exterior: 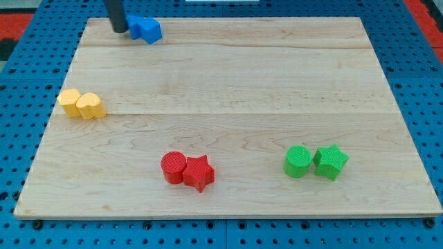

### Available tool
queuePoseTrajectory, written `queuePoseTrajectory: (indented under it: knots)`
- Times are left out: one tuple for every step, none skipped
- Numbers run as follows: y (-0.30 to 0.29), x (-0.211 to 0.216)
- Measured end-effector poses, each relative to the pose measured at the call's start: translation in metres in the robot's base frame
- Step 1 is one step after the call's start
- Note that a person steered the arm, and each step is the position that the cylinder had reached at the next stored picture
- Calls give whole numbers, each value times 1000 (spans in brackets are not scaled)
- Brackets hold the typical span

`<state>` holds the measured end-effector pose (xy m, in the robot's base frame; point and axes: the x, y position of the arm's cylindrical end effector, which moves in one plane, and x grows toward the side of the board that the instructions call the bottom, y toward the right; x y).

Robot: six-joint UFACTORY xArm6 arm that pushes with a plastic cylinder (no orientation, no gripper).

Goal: Slide the cube to the top center

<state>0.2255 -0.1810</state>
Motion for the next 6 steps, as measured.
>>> queuePoseTrajectory:
  knots:
    - [20, 5]
    - [32, 21]
    - [68, 25]
    - [108, 26]
    - [136, 25]
    - [160, 17]
